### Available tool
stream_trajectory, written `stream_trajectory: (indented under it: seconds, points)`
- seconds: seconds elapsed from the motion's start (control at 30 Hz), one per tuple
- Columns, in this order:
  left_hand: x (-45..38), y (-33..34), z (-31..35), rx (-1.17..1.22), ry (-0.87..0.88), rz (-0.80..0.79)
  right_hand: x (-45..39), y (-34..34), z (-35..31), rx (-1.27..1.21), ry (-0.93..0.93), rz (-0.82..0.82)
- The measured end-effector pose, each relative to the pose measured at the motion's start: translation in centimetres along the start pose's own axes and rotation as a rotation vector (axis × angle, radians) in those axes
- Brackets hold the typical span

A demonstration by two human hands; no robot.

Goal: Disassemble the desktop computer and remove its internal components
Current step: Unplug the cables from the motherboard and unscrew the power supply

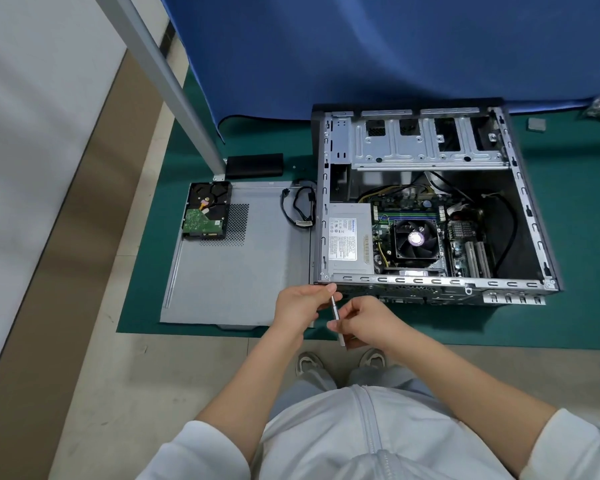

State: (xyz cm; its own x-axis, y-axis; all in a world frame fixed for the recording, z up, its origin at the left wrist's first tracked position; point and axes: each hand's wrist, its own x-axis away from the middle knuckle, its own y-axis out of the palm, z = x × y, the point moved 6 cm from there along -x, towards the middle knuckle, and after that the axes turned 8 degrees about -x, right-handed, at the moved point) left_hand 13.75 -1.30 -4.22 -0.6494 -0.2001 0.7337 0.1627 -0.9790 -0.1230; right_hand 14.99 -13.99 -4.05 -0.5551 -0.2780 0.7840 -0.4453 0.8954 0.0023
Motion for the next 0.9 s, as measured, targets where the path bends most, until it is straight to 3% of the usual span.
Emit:
stream_trajectory:
  seconds: [0.37,0.5,0.63,0.77,0.9]
  points:
    - [0.0,-0.1,0.1,-0.069,-0.029,-0.143,0.3,0.0,-0.5,0.325,-0.068,0.03]
    - [1.1,-1.0,1.3,-0.087,0.07,-0.142,1.1,-1.5,-1.6,0.52,-0.19,0.003]
    - [2.2,-2.2,3.7,-0.043,0.183,-0.132,2.6,-2.8,-3.8,0.416,-0.329,-0.099]
    - [3.6,-1.1,6.0,0.017,0.182,-0.2,4.0,-4.8,-7.3,0.129,-0.511,-0.017]
    - [4.8,2.3,7.8,0.115,0.159,-0.298,5.2,-6.0,-10.1,0.109,-0.676,-0.025]
